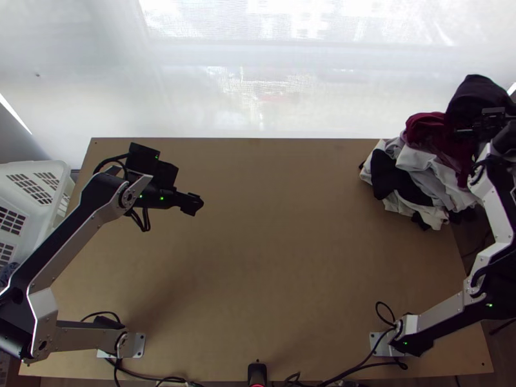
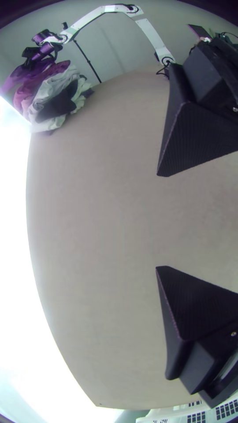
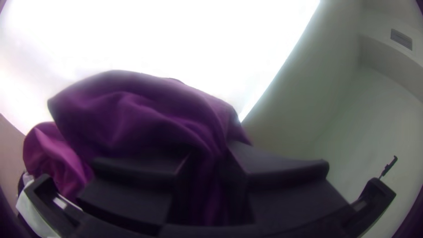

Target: Fold the t-shirt

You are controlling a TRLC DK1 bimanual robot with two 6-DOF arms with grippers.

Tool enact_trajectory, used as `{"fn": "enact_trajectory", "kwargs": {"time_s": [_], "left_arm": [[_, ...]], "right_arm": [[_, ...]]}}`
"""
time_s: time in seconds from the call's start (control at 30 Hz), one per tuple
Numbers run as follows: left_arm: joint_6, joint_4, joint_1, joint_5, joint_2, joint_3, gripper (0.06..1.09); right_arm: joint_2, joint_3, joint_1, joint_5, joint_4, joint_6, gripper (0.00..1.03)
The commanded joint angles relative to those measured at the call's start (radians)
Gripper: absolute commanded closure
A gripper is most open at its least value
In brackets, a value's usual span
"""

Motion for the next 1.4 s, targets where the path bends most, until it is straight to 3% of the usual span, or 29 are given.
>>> {"fn": "enact_trajectory", "kwargs": {"time_s": [0.0, 0.57, 0.6, 0.67, 0.73, 0.8, 1.13, 1.37], "left_arm": [[0.012, -0.003, 0.031, 0.003, -0.006, -0.010, 0.10], [0.001, 0.014, 0.020, 0.003, -0.022, -0.045, 0.10], [0.001, 0.016, 0.020, 0.003, -0.022, -0.047, 0.10], [0.001, 0.025, 0.020, 0.003, -0.022, -0.047, 0.10], [0.000, 0.030, 0.020, 0.003, -0.024, -0.045, 0.10], [-0.008, 0.031, 0.019, 0.003, -0.027, -0.048, 0.10], [-0.010, 0.057, 0.019, 0.003, -0.072, -0.113, 0.10], [-0.006, 0.065, 0.013, 0.003, -0.064, -0.121, 0.10]], "right_arm": [[0.038, -0.033, 0.114, 0.056, 0.002, 0.008, 1.00], [-0.114, -0.339, 0.155, 0.070, 0.028, 0.028, 1.00], [-0.117, -0.350, 0.155, 0.069, 0.028, 0.028, 0.94], [-0.123, -0.364, 0.151, 0.070, 0.028, 0.026, 0.53], [-0.146, -0.373, 0.149, 0.070, 0.027, 0.029, 0.22], [-0.169, -0.372, 0.149, 0.069, 0.019, 0.031, 0.06], [-0.342, -0.367, 0.206, 0.069, 0.021, 0.132, 0.05], [-0.293, -0.160, 0.234, 0.070, 0.015, 0.158, 0.05]]}}
